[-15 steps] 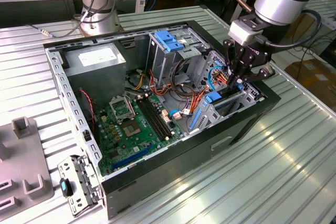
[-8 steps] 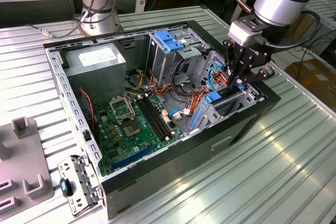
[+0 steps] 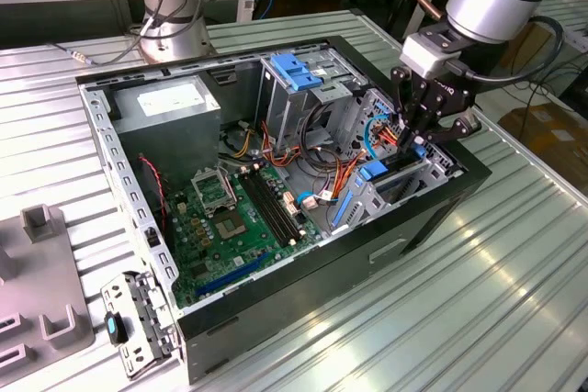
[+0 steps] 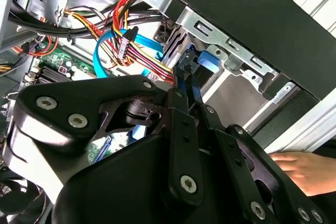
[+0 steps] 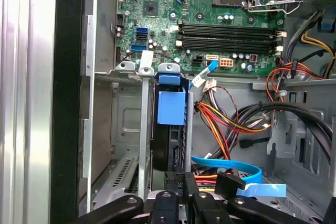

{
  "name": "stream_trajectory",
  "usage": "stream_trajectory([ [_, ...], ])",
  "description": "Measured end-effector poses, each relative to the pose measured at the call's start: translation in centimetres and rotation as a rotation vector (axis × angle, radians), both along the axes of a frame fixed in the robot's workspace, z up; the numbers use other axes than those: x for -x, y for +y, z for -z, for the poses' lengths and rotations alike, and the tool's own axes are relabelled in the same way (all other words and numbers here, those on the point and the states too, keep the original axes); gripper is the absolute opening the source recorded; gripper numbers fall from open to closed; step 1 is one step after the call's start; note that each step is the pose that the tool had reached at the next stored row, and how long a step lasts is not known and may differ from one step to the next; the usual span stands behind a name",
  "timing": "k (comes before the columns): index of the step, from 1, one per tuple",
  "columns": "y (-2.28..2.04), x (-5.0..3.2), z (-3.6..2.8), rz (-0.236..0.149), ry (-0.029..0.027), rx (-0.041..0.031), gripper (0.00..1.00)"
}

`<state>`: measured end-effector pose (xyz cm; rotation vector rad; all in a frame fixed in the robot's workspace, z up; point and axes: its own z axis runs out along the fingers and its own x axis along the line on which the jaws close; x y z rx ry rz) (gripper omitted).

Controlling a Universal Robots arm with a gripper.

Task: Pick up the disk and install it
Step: 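Insert the first disk wire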

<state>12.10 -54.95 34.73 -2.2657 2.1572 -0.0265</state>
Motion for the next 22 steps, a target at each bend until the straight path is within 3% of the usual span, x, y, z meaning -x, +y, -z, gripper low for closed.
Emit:
stream_trajectory([
  [2,-0.07,0.0,0.0,0.0,0.0,-0.0035,0.17],
  [5,-0.57,0.0,0.0,0.004,0.0,-0.0085,0.17],
  [8,-0.63,0.0,0.01,0.01,0.0,-0.0134,0.17],
  [12,-0.69,-0.01,0.03,0.021,0.0,-0.0257,0.17],
  [17,-0.73,-0.01,0.07,0.058,-0.0005,-0.0258,0.17],
  [22,-0.73,-0.01,0.1,0.06,-0.0005,-0.0258,0.17],
])
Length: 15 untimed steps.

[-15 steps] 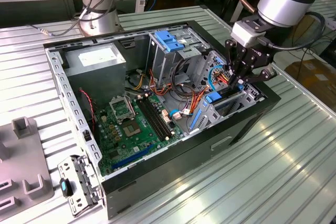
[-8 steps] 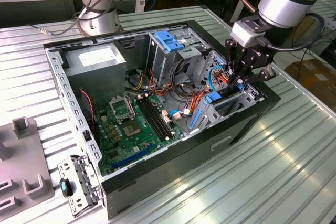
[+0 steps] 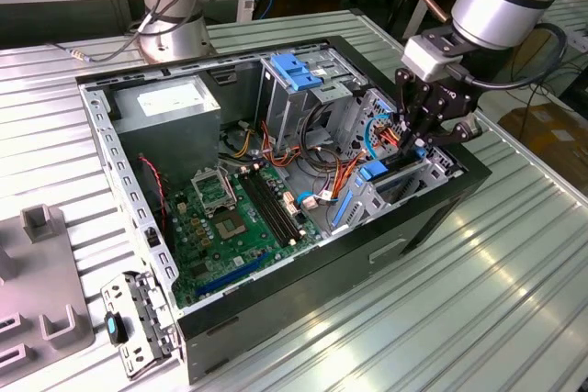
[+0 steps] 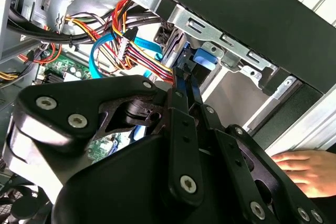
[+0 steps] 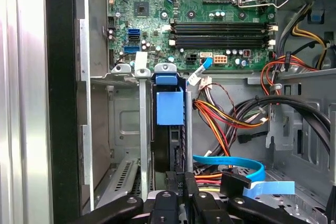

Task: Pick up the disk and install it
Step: 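Insert the first disk wire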

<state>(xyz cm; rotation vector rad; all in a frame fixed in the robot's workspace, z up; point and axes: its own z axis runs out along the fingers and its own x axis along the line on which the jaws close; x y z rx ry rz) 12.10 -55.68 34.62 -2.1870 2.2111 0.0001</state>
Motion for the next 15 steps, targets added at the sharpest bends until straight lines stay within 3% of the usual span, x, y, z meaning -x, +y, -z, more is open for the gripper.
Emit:
stream_trajectory([
  [15,0.13,-0.01,0.24,0.0,0.0,-0.0004,0.17],
])
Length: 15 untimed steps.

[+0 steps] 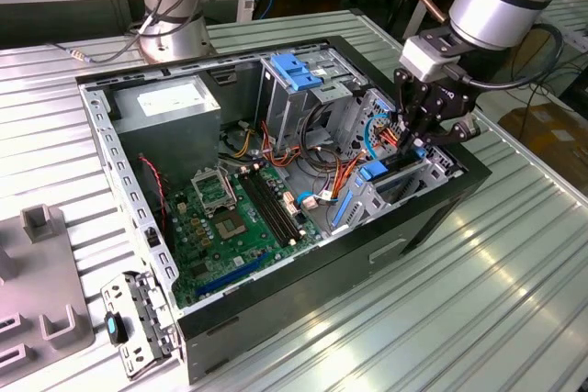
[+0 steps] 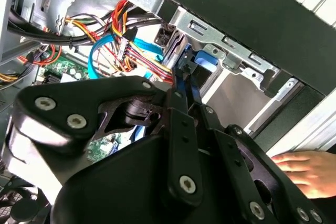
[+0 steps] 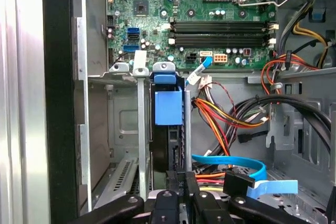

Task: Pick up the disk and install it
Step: 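Insert the first disk wire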

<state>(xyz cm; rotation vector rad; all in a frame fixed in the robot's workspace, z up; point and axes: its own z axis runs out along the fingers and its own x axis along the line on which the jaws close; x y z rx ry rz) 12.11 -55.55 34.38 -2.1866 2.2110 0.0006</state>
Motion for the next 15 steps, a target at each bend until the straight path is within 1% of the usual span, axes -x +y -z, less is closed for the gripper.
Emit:
stream_trajectory([
  [2,0.0,-0.04,-0.19,0.0,0.0001,-0.0002,0.17],
  [4,0.0,-0.04,-0.23,0.0,0.0,0.0004,0.17],
  [11,-0.1,-0.3,-0.23,0.0,0.0,-0.0008,0.17],
  [13,-0.1,-0.3,-0.23,-0.013,0.0,-0.0009,0.17],
  [15,-0.1,-0.29,-0.23,-0.016,0.0,-0.001,0.17],
])
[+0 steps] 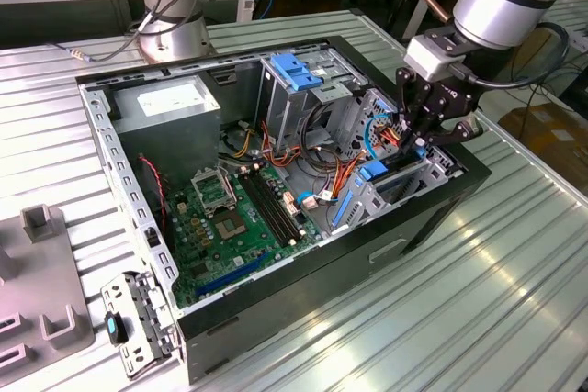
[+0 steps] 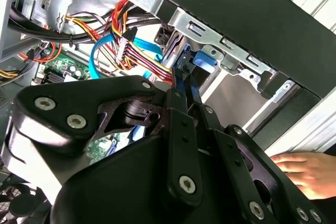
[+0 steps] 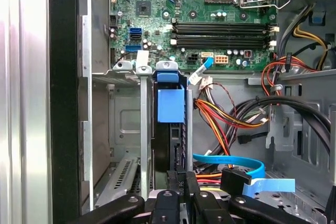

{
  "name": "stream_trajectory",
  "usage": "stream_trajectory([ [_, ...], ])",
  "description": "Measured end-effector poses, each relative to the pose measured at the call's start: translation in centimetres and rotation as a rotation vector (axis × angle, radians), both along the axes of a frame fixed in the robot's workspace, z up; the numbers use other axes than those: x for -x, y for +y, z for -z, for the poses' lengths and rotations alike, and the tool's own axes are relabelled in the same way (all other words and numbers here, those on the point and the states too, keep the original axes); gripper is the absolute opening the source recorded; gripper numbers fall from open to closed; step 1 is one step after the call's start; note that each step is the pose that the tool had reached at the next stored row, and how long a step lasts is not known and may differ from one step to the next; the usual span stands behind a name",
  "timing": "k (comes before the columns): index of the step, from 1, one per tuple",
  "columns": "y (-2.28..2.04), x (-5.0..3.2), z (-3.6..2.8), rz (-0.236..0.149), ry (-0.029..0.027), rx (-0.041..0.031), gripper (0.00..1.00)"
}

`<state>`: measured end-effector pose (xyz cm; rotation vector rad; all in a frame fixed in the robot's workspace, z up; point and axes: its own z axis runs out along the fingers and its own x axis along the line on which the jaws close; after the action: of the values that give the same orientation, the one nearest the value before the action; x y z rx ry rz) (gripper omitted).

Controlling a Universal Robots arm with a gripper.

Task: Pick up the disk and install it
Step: 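Insert the first disk wire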

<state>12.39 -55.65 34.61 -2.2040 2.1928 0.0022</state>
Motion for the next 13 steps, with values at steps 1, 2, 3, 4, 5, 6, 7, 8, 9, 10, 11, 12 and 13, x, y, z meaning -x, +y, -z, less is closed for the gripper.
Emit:
stream_trajectory([
  [1,0.0,0.01,0.0,0.0,0.0,0.0,0.17],
  [2,0.0,0.02,0.0,0.0,0.0,0.0,0.17],
  [3,0.0,0.04,0.0,0.0,0.0,0.0,0.17],
  [4,0.0,0.04,0.0,0.0,0.0,0.0,0.17],
  [5,0.0,0.05,0.0,0.0,0.0,0.0,0.17],
  [6,0.0,0.07,0.0,0.0,0.0,0.0001,0.17],
  [7,0.0,0.08,0.0,0.0,0.0,0.0001,0.17],
  [8,0.0,0.11,0.0,0.0,0.0,0.0,0.17],
  [9,0.0,0.13,0.01,0.0,0.0,0.0001,0.17],
  [10,0.0,0.13,0.02,0.0,0.0,0.0,0.17],
  [11,0.0,0.13,0.02,0.0,0.0,0.0001,0.17],
  [12,0.01,0.13,0.06,0.0,0.0,0.0002,0.17],
  [13,0.0,0.13,0.14,0.0,0.0,0.0001,0.17],
])
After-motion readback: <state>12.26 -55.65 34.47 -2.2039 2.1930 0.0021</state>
